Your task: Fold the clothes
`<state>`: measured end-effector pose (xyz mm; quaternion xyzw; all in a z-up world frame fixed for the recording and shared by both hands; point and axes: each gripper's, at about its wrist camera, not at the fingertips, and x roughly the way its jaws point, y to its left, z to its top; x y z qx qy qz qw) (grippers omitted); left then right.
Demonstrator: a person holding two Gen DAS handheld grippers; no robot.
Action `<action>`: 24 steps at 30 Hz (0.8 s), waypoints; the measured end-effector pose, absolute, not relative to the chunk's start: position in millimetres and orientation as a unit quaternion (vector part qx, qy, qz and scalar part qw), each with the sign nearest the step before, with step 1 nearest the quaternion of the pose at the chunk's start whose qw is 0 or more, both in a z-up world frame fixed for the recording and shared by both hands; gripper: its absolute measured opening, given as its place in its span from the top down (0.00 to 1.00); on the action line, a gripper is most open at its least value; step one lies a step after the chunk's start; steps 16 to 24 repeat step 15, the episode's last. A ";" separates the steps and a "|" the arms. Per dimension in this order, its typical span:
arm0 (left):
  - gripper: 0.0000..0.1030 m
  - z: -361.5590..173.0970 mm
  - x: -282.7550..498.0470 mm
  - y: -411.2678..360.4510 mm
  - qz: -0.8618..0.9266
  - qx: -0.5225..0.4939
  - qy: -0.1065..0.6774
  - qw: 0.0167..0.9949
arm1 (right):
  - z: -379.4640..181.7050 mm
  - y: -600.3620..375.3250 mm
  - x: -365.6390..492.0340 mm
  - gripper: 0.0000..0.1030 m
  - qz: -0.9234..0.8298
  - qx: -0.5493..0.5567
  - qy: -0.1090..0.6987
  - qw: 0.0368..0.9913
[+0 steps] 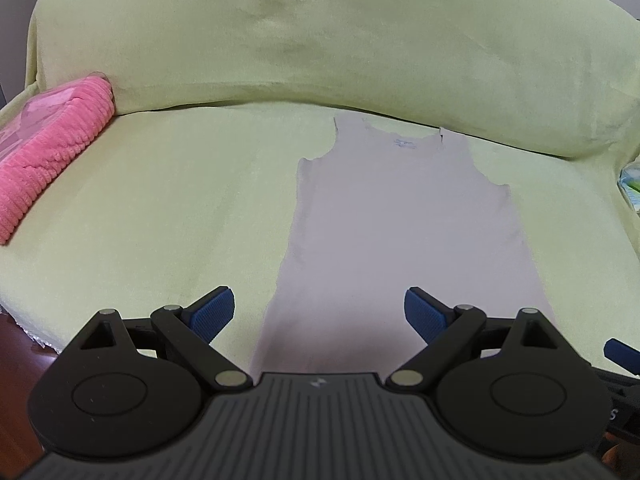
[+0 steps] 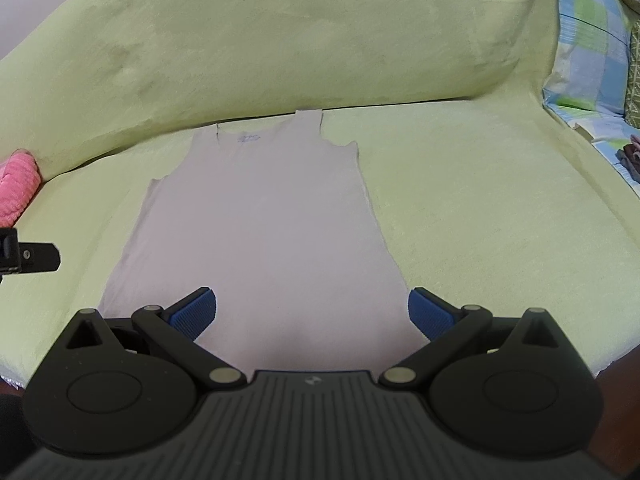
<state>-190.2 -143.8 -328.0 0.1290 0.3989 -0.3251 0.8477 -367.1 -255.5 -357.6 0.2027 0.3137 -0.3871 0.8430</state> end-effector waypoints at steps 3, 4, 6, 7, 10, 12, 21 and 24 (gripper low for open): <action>0.09 -328.5 -190.9 -145.5 -0.328 0.129 0.402 0.845 | -357.4 -254.4 -368.4 0.02 -0.386 0.201 0.315 0.844; 0.09 -328.7 -190.4 -145.8 -0.331 0.126 0.408 0.841 | -357.4 -254.0 -368.6 0.02 -0.386 0.201 0.315 0.843; 0.09 -329.6 -189.7 -145.6 -0.337 0.118 0.417 0.836 | -358.2 -252.6 -369.5 0.02 -0.387 0.203 0.316 0.842; 0.09 -330.2 -188.7 -145.3 -0.341 0.112 0.425 0.831 | -358.5 -252.4 -370.1 0.02 -0.387 0.204 0.317 0.842; 0.07 -332.8 -187.9 -146.7 -0.339 0.110 0.437 0.825 | -359.1 -251.7 -371.7 0.02 -0.386 0.205 0.319 0.841; 0.07 -333.1 -190.8 -147.5 -0.336 0.119 0.432 0.828 | -358.4 -248.2 -369.8 0.02 -0.386 0.204 0.321 0.841; 0.07 -331.2 -196.8 -150.9 -0.336 0.137 0.416 0.834 | -357.6 -245.3 -370.3 0.02 -0.384 0.203 0.322 0.841; 0.07 -331.2 -196.8 -150.9 -0.336 0.137 0.416 0.834 | -357.6 -245.3 -370.3 0.02 -0.384 0.203 0.322 0.841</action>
